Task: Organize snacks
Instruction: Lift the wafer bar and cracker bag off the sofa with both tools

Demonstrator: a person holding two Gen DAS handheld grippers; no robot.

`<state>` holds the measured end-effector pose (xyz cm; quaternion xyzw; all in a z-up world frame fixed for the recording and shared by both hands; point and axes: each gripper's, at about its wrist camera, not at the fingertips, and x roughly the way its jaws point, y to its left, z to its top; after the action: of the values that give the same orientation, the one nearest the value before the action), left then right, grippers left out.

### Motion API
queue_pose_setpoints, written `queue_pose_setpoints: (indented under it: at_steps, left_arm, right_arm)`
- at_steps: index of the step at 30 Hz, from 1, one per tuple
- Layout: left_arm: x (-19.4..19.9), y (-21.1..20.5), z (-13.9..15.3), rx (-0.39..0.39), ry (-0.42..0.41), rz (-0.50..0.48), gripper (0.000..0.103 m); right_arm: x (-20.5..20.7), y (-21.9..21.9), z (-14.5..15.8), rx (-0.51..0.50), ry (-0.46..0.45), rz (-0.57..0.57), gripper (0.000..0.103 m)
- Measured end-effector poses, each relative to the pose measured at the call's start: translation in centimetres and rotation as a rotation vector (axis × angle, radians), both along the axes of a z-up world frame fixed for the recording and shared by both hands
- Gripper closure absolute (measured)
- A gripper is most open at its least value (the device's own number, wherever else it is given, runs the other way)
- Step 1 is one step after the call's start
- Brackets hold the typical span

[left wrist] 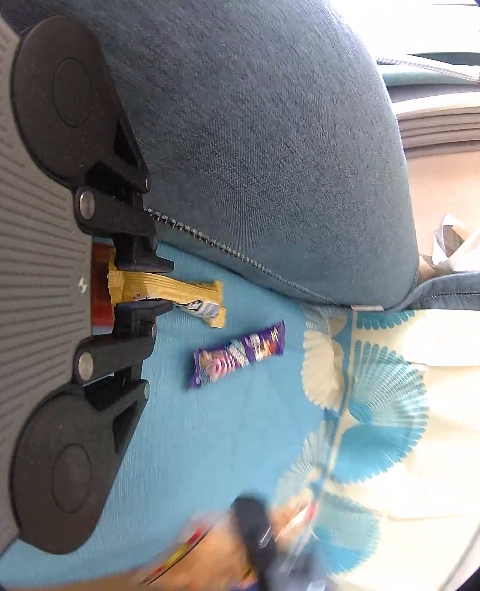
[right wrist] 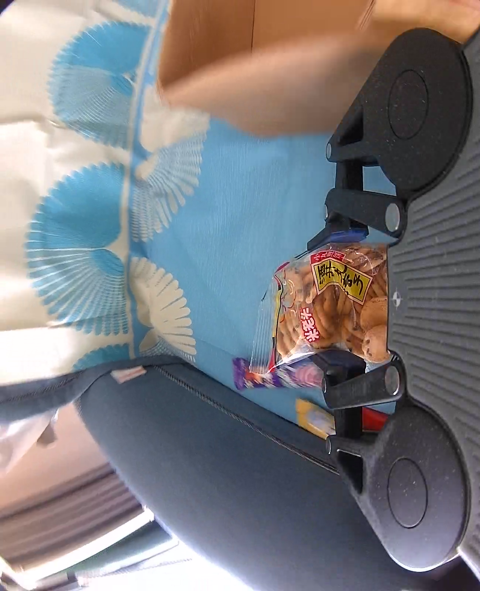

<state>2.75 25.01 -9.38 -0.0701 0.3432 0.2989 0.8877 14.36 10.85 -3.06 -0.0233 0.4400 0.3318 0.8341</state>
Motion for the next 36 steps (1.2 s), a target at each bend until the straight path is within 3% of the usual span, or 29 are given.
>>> queue_pose_setpoints:
  at_steps: [4, 10, 15, 20, 27, 31, 36]
  left_arm:
    - [-0.5, -0.3, 0.8, -0.083, 0.043, -0.025, 0.088]
    - [-3.2, -1.6, 2.7, -0.252, 0.126, -0.152, 0.088]
    - [-5.4, -3.1, 3.7, -0.248, 0.171, -0.239, 0.088]
    - [-7.1, -4.2, 3.2, -0.324, 0.224, -0.319, 0.088]
    - [-6.9, -3.8, 1.7, -0.440, 0.258, -0.301, 0.088]
    - [-6.0, -4.0, 1.1, -0.452, 0.294, -0.305, 0.079]
    - [-6.0, -3.1, 0.9, -0.509, 0.265, -0.292, 0.075]
  right_arm:
    - [-5.4, -4.3, 2.2, -0.002, -0.060, 0.056, 0.047]
    - [-13.1, -9.0, 1.7, -0.004, -0.105, 0.157, 0.047]
    - [-17.2, -11.0, -1.1, -0.028, -0.125, 0.188, 0.047]
    - [-18.3, -11.5, -3.8, -0.084, -0.110, 0.202, 0.047]
    - [-18.1, -10.8, -4.7, -0.104, -0.131, 0.222, 0.046]
    - [-17.7, -10.9, -4.9, -0.098, -0.111, 0.200, 0.043]
    - [-17.8, -11.4, -5.2, -0.098, -0.091, 0.205, 0.042]
